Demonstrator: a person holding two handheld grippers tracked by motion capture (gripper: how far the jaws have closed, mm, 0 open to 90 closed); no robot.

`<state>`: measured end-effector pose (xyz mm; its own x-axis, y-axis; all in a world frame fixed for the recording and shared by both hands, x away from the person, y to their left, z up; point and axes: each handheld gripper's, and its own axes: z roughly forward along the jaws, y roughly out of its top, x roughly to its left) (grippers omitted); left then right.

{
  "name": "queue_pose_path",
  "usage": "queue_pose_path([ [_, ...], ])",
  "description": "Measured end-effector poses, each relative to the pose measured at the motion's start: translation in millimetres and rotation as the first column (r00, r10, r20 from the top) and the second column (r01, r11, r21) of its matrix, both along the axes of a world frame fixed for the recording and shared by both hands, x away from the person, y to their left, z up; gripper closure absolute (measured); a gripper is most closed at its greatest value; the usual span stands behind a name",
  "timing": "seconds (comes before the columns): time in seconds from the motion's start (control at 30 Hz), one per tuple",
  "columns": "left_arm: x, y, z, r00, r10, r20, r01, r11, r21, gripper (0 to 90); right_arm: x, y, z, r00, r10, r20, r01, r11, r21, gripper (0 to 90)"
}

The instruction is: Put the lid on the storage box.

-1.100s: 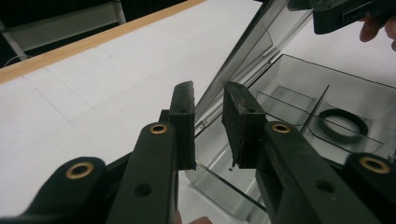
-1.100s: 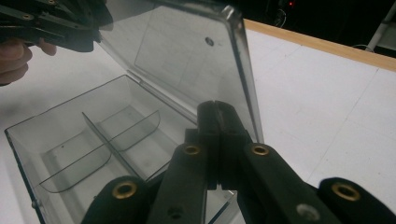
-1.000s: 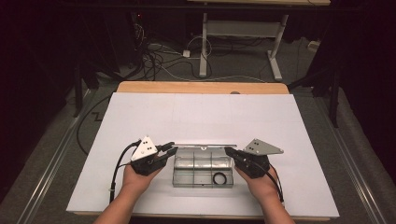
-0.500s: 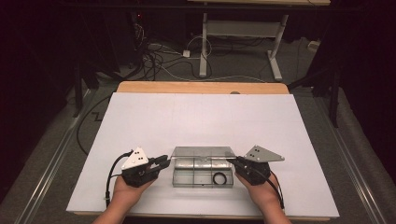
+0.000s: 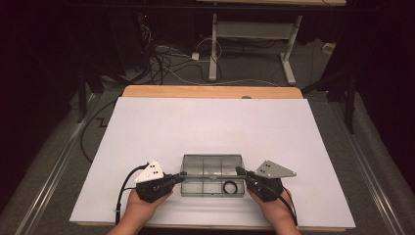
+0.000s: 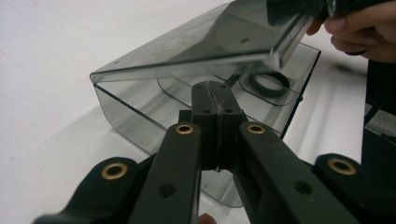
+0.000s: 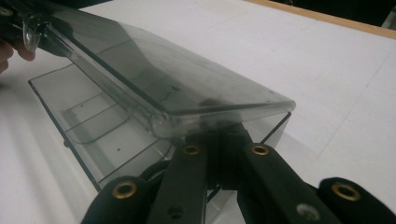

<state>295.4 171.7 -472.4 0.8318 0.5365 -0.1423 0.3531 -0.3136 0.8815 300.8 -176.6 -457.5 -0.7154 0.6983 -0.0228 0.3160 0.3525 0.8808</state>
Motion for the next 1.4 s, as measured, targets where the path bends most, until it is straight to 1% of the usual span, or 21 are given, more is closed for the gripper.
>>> queue_pose_path([
  [0.17, -1.0, -0.4, -0.3, 1.0000, -0.005, 0.000, 0.005, 1.0000, -0.007, 87.5, -1.9, -1.0, -1.9, 1.0000, 0.003, -0.001, -0.003, 1.000, -0.015, 90.0],
  [0.43, 1.1, 0.0, -1.6, 0.9999, -0.007, -0.007, 0.007, 0.9997, -0.023, 87.6, -2.9, -2.8, -4.1, 1.0000, 0.004, -0.005, -0.004, 1.000, -0.018, 90.0],
  [0.73, 2.0, 0.7, 0.1, 1.0000, -0.005, -0.001, 0.005, 0.9995, -0.032, 87.7, -4.8, -12.7, -1.9, 0.9998, -0.020, -0.001, 0.020, 1.000, -0.012, 90.0],
  [0.87, 2.0, 0.9, -0.3, 1.0000, -0.005, 0.002, 0.005, 0.9996, -0.029, 87.7, -5.3, -20.7, -2.2, 0.9992, -0.041, -0.003, 0.041, 0.999, -0.010, 90.0],
  [0.97, 1.8, 0.5, -0.8, 1.0000, -0.006, 0.005, 0.006, 0.9997, -0.024, 87.7, -5.0, -30.3, -4.1, 0.9976, -0.068, -0.009, 0.068, 0.998, -0.016, 90.0],
  [1.07, 1.8, 0.8, -2.0, 0.9999, -0.012, 0.004, 0.012, 0.9997, -0.022, 87.8, -4.9, -43.1, -7.6, 0.9942, -0.106, -0.019, 0.105, 0.994, -0.029, 90.0],
  [1.13, 1.8, 1.3, -2.6, 0.9999, -0.011, 0.002, 0.011, 0.9998, -0.018, 87.7, -5.8, -49.1, -10.2, 0.9922, -0.121, -0.030, 0.120, 0.992, -0.038, 89.8],
  [1.2, 1.6, 1.7, -2.8, 0.9999, -0.011, 0.003, 0.011, 0.9998, -0.014, 87.7, -8.3, -53.5, -13.5, 0.9898, -0.137, -0.037, 0.135, 0.989, -0.058, 85.1],
  [1.3, 0.7, 2.5, -3.2, 0.9999, -0.009, 0.004, 0.009, 0.9999, -0.010, 87.7, -9.9, -57.5, -19.0, 0.9853, -0.155, -0.071, 0.150, 0.985, -0.081, 74.1],
  [1.33, 0.3, 3.0, -3.4, 0.9999, -0.008, 0.006, 0.008, 0.9999, -0.006, 87.7, -9.7, -58.4, -20.3, 0.9844, -0.157, -0.080, 0.150, 0.985, -0.089, 68.9],
  [1.4, -0.6, 4.5, -4.3, 1.0000, -0.005, 0.003, 0.005, 1.0000, -0.002, 87.7, -8.3, -59.1, -22.6, 0.9798, -0.169, -0.107, 0.157, 0.981, -0.110, 56.5],
])
